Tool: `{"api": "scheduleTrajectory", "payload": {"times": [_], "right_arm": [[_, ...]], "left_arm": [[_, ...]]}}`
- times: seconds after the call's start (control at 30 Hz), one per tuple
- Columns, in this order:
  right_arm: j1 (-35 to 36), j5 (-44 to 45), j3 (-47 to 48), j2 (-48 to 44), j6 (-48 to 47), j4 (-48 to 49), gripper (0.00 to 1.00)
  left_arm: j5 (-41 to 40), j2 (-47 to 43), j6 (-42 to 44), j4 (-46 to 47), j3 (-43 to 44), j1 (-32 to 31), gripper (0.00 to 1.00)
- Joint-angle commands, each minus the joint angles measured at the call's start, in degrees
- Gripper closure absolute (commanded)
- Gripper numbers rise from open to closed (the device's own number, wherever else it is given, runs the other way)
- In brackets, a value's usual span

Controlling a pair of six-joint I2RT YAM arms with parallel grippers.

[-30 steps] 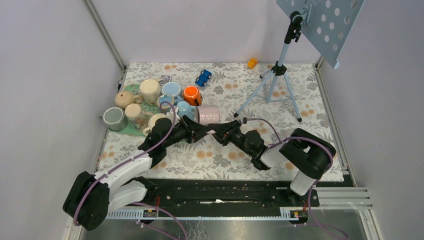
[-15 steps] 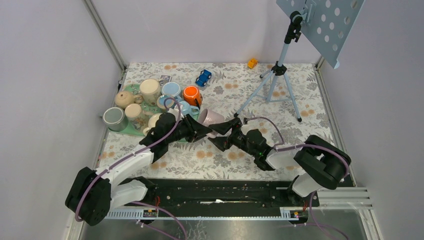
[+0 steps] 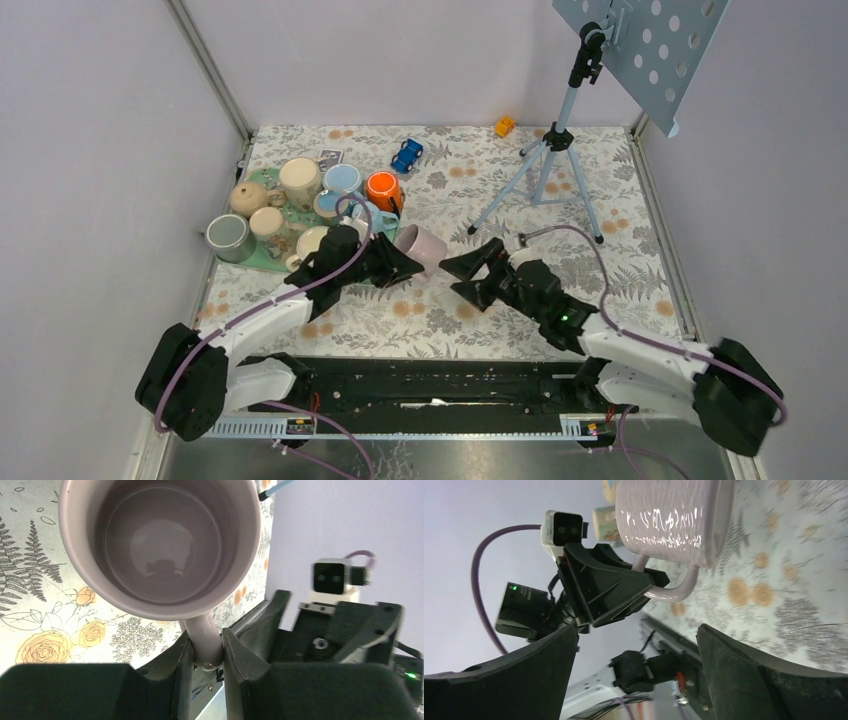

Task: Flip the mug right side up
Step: Place the cup at the center of the board.

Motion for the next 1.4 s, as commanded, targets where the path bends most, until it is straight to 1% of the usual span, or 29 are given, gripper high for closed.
{"api": "scheduleTrajectory", "payload": {"times": [0.0, 0.07, 0.13, 0.23, 0.33, 0.47, 0.67, 1.07, 1.2, 1.37], "right_arm": [[-0.44, 10.58, 6.76, -12.09, -15.11, -26.48, 0.03], [-0.44, 14.88, 11.09, -15.76, -20.52, -36.12, 0.0], [-0.44, 18.28, 15.2, -18.11, -24.98, -43.15, 0.0], [-0.44, 21.6, 20.86, -20.02, -30.06, -49.55, 0.0], [-0.51, 23.9, 24.69, -21.37, -33.18, -53.66, 0.0], [-0.47, 25.6, 28.45, -23.18, -37.68, -56.02, 0.0], [-0.44, 26.54, 31.75, -23.69, -41.32, -59.05, 0.01], [-0.5, 26.31, 32.6, -26.47, -45.97, -60.58, 0.0], [-0.46, 26.38, 32.89, -27.74, -46.97, -61.48, 0.0], [-0.44, 25.9, 33.01, -28.93, -47.73, -62.16, 0.0]], "left_arm": [[-1.82, -0.11, 5.93, 4.6, 6.66, -2.0, 1.0], [-4.24, 0.91, 8.39, 2.12, 8.26, -3.67, 1.0], [-7.32, 2.15, 10.89, -1.14, 10.15, -5.51, 1.0], [-12.7, 4.17, 14.35, -4.61, 12.84, -8.25, 1.0], [-18.86, 6.64, 17.95, -7.97, 16.0, -10.87, 1.0], [-25.64, 10.32, 21.84, -10.47, 18.97, -12.95, 1.0], [-31.9, 13.98, 25.66, -10.6, 20.9, -14.66, 1.0], [-37.64, 24.94, 29.84, -11.26, 26.64, -14.77, 1.0], [-38.09, 29.17, 32.04, -11.63, 29.96, -14.48, 1.0], [-37.16, 32.95, 34.2, -11.48, 33.38, -12.64, 1.0]]}}
